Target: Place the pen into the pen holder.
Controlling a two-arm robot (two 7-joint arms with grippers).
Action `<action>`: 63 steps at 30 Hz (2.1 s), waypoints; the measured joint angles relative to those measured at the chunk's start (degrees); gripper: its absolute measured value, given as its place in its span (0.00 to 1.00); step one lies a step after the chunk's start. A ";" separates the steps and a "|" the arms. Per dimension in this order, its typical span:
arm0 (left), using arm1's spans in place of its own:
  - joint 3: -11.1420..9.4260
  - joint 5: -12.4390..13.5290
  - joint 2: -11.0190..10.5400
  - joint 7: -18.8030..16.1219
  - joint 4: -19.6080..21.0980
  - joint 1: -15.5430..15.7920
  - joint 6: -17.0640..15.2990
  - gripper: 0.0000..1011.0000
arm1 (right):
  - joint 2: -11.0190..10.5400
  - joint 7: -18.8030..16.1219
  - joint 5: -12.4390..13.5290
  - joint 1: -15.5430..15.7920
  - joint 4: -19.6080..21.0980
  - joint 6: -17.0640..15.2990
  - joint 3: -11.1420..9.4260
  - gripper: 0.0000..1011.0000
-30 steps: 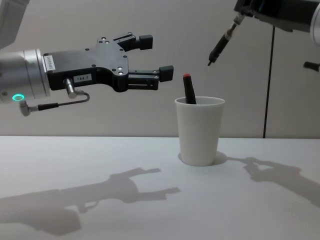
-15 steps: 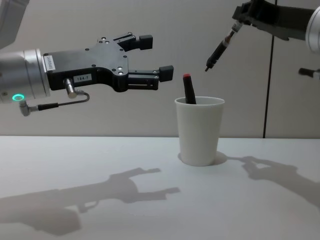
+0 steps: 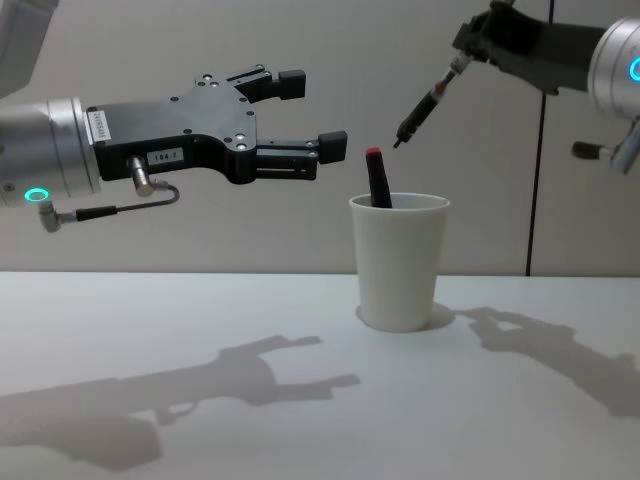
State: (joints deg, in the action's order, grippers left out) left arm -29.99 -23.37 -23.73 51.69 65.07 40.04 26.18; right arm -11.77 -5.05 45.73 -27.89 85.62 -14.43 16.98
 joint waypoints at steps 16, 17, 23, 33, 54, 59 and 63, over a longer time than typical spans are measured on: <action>0.00 0.00 0.00 0.00 0.00 0.00 0.00 0.99 | 0.26 3.07 0.43 -0.88 -1.55 -3.27 1.84 0.13; 0.00 0.00 0.00 0.00 0.00 0.00 0.00 0.99 | 0.21 3.17 0.43 -0.88 -1.57 -3.35 1.92 0.13; 0.00 0.00 0.00 0.00 0.00 0.00 0.00 0.99 | 0.02 3.75 0.31 -0.77 -1.71 -3.88 2.60 0.13; 0.00 0.00 0.00 0.00 0.00 0.00 0.00 0.99 | 0.02 3.82 -0.04 -0.47 -2.28 -4.25 3.61 0.13; 0.00 0.00 0.00 0.00 0.00 0.00 0.00 0.99 | 0.07 3.58 -0.53 -0.34 -2.84 -4.37 4.38 0.13; 0.00 0.00 0.00 0.00 0.00 0.00 0.00 0.99 | 0.15 3.43 -1.25 -0.58 -3.56 -3.57 4.58 0.13; 0.00 0.00 0.00 0.00 0.00 0.00 0.00 0.99 | 0.36 3.32 -1.90 -0.97 -4.46 -2.96 4.80 0.13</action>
State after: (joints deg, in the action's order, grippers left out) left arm -29.99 -23.38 -23.73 51.69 65.07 40.04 26.18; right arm -11.41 -1.72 43.83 -28.86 81.16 -17.39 21.78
